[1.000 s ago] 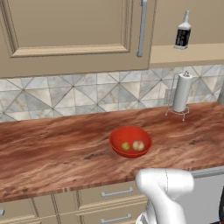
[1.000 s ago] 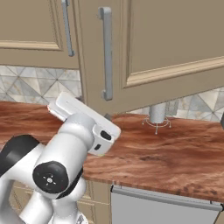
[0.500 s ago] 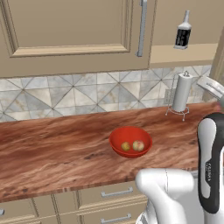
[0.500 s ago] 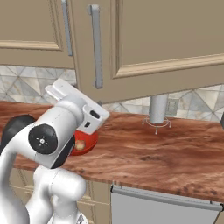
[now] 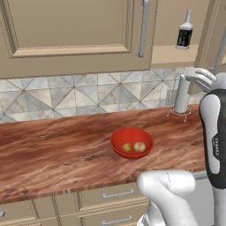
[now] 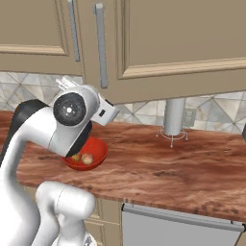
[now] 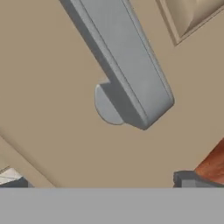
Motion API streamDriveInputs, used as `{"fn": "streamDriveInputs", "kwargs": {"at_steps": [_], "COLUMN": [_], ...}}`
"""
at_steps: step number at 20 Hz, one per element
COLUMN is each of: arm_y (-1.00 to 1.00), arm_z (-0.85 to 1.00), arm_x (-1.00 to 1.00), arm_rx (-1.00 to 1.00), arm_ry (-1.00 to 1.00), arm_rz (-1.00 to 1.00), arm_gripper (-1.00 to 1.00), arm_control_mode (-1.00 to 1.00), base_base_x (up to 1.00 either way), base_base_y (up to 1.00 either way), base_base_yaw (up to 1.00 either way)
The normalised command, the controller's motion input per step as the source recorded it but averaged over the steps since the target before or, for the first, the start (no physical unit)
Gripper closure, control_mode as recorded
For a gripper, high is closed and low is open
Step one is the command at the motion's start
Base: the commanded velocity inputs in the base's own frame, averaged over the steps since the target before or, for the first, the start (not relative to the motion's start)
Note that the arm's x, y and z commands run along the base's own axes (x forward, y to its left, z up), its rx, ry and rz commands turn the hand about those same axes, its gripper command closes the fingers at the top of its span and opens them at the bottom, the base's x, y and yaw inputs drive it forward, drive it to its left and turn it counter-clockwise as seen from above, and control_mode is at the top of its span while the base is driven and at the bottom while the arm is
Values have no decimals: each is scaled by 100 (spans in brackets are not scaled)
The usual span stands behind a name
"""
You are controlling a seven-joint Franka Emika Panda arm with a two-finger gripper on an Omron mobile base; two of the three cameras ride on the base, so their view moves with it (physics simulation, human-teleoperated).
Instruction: Open the cabinet. Pick the apple and peach from the cabinet and place them into the bowl. Then close the cabinet.
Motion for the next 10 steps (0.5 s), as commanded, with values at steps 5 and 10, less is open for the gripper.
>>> {"fn": "streamDriveInputs", "kwargs": {"at_steps": [5, 10], "arm_y": [-32, -10], "arm_z": [-26, -33], "arm_x": [82, 46], "arm_rx": [2, 1], "arm_ry": [-2, -7], "arm_rz": [9, 7], "arm_gripper": [-100, -100], "arm_control_mode": [-100, -100], "base_base_x": [0, 0], "base_base_y": [0, 0], "base_base_yaw": [0, 0]}}
